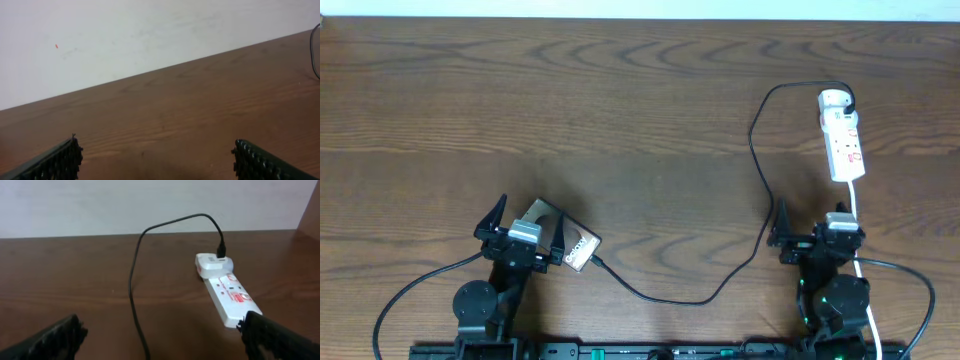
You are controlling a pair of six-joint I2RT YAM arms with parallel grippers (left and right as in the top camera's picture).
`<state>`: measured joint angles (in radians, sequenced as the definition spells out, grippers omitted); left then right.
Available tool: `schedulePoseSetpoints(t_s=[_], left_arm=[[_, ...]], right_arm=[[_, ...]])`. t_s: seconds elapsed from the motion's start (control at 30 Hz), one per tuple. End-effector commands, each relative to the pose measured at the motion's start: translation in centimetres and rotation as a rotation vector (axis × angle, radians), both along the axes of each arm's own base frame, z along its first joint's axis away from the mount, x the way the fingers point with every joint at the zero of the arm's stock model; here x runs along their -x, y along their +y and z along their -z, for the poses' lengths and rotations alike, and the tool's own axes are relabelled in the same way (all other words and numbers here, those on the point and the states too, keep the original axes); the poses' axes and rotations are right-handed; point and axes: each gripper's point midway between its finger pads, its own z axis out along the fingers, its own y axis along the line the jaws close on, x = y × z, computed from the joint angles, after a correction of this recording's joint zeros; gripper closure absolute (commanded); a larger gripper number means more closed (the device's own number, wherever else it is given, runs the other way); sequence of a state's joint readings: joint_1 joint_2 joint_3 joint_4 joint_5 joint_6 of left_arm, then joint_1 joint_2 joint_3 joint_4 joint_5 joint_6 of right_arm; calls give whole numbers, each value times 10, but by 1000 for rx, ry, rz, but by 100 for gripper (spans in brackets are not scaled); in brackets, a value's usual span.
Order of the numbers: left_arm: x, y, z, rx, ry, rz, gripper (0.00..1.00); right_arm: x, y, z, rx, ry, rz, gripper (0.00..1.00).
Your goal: Plug charger to phone and switch on socket
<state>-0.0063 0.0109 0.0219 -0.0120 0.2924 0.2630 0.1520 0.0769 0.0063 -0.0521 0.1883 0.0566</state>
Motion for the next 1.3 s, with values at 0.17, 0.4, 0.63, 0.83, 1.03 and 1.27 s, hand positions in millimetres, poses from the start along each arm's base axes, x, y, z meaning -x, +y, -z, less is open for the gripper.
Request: schedulePoseSetpoints(t_s=[0.17, 0.4, 0.63, 0.83, 1.03, 1.27], left_arm=[[1, 0, 16, -4, 46, 5, 5], [1, 0, 16, -4, 46, 5, 5], [1, 0, 16, -4, 46, 5, 5], [1, 0, 16, -5, 46, 5, 5], [1, 0, 16, -4, 46, 5, 5], [1, 0, 16, -4, 46, 5, 5]], right_arm=[[3, 2, -13, 2, -60, -17, 1], [3, 2, -14, 2, -62, -16, 1], [3, -15, -14, 4, -62, 50, 1], [3, -17, -14, 4, -62, 60, 1], [3, -17, -14, 4, -62, 60, 1], [3, -17, -14, 4, -62, 60, 1]])
